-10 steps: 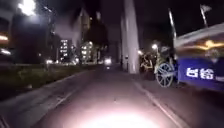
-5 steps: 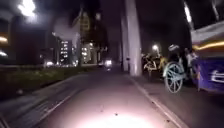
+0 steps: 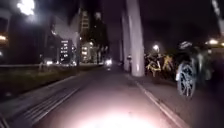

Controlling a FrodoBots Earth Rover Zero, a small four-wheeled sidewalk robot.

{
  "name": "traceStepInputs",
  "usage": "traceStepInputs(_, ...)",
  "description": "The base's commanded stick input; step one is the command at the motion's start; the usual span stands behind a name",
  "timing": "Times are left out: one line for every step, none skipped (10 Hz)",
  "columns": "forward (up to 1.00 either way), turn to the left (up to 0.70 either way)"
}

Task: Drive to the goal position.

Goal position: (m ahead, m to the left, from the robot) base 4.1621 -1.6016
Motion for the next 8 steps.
traceStepInputs(0.70, 0.00)
traceStepInputs(0.70, 0.00)
traceStepInputs(0.70, 0.00)
traceStepInputs(0.70, 0.00)
traceStepInputs(0.70, 0.00)
traceStepInputs(0.70, 0.00)
traceStepInputs(0.70, 0.00)
traceStepInputs(0.70, 0.00)
